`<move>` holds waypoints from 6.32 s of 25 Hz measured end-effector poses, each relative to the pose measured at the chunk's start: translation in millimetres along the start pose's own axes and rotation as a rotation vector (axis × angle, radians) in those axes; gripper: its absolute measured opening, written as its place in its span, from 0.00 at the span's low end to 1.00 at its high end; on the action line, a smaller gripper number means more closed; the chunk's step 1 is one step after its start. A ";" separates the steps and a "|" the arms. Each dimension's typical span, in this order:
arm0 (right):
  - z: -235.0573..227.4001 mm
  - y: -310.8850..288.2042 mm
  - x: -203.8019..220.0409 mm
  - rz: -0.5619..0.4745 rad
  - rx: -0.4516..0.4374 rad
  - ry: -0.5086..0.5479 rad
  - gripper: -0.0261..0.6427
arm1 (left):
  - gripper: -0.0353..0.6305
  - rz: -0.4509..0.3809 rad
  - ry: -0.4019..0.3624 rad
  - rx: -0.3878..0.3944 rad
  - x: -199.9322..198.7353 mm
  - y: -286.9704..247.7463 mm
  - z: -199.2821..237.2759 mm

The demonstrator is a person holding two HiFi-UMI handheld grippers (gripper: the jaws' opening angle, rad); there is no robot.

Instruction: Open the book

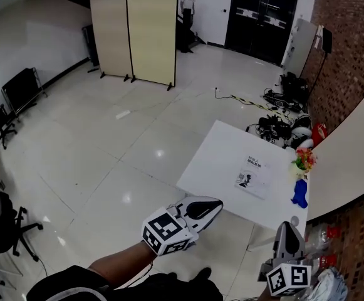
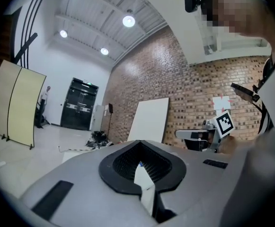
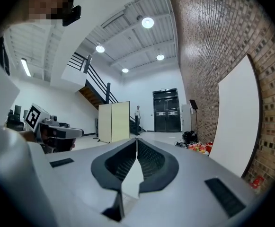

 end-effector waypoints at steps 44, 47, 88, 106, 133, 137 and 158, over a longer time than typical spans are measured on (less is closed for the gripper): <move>-239.5 -355.4 20.7 0.218 0.035 -0.162 0.17 | 0.05 0.165 0.051 -0.018 -26.7 -333.7 259.2; -248.2 -383.7 65.0 0.329 -0.010 -0.205 0.17 | 0.05 0.206 0.075 -0.037 -4.4 -356.0 271.2; -255.4 -456.3 234.7 0.867 0.147 -0.453 0.08 | 0.05 0.491 0.269 -0.064 156.0 -386.4 300.2; -103.1 -506.2 105.1 0.676 -0.250 -0.524 0.05 | 0.05 0.300 0.337 -0.187 116.8 -279.5 334.4; -32.2 -530.9 58.4 0.457 -0.413 -0.229 0.04 | 0.05 0.194 0.293 -0.231 91.7 -211.1 359.7; -74.5 -495.3 11.1 0.308 -0.373 -0.232 0.04 | 0.05 0.143 0.273 -0.200 57.7 -226.6 352.9; -185.1 -348.0 -43.4 0.051 -0.026 -0.104 0.04 | 0.05 0.035 0.052 -0.006 -34.2 -285.2 301.9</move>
Point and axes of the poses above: the fingertips, and each gripper's own axes: y backward along the fingers, z to its left, x out of its underside, the point moved 6 cm from there along y, backward along the fingers, and after that the axes turned 12 degrees about z, right-handed, at the moved point
